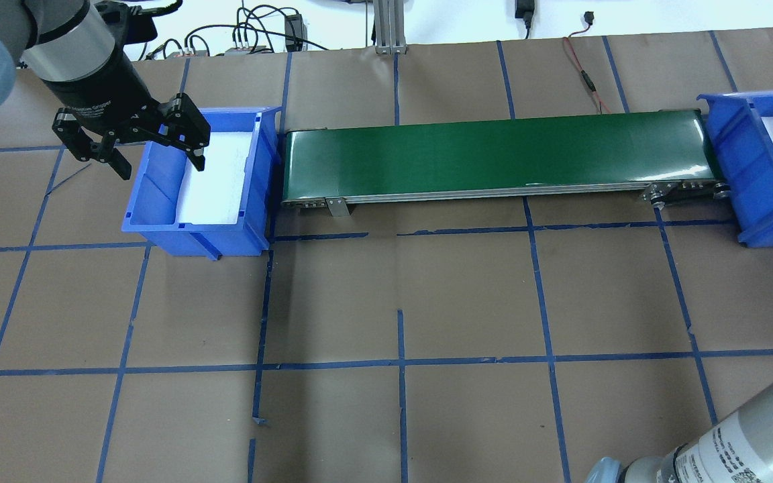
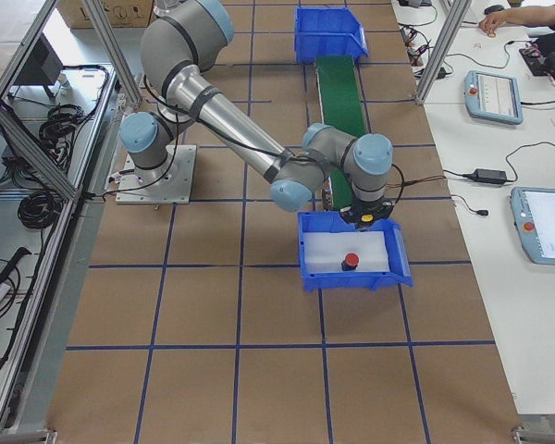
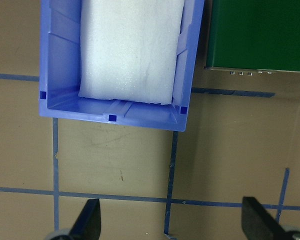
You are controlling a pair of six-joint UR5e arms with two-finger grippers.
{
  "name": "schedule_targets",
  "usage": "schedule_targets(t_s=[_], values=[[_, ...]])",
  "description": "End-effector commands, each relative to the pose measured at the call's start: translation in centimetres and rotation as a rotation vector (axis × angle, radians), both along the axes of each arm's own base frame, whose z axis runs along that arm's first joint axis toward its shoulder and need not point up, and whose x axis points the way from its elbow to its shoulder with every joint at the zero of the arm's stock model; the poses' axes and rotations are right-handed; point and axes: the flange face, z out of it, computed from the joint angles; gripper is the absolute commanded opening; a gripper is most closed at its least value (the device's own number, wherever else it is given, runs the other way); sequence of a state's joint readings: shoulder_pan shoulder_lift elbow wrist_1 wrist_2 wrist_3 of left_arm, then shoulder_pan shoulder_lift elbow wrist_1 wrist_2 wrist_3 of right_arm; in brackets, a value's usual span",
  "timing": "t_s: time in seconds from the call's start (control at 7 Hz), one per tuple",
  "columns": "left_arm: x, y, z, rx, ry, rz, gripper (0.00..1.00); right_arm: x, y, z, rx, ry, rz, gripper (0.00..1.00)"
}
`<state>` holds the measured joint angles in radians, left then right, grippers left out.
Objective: Transport two buttons from left to right
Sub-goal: 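Carry the yellow button into the far bin and release it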
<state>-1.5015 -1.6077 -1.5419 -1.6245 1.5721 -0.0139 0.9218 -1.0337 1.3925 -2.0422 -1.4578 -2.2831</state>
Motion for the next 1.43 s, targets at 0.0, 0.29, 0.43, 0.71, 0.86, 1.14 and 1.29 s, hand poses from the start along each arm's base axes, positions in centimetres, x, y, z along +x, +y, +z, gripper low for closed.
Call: schedule_targets(t_s=[0.0,0.29,0.43,0.71,0.86,1.14,1.29], values=[[0.0,0.0,-0.1,0.001,0.0,0.0,1.0,0.0,1.2,-6.7,0.059,-0.03,0.034,0.06],[0.0,0.0,0.0,0.0,0.0,0.0,1.0,0.0,1.7,-8.7,0.042,-0.001,0.031,0.99],[0.0,0.0,0.0,0.0,0.0,-0.002,1.0,-0.3,1.7,-8.1,0.049,0.021,0.029,1.0],[0.1,0.0,0.0,-0.002,0.001,0.0,1.0,0.0,2.0,-3.3,0.041,0.021,0.023,1.0],[0.1,0.0,0.0,0.0,0.0,-0.002,1.0,0.7,2.9,3.0,0.05,0.012,0.005,1.0],[0.1,0.0,0.0,0.0,-0.001,-0.007,1.0,4.5,6.6,11.3,0.109,-0.066,-0.23,1.0],[0.1,0.0,0.0,-0.002,0.0,-0.005,1.0,7.1,7.9,13.9,0.114,-0.076,-0.335,1.0]])
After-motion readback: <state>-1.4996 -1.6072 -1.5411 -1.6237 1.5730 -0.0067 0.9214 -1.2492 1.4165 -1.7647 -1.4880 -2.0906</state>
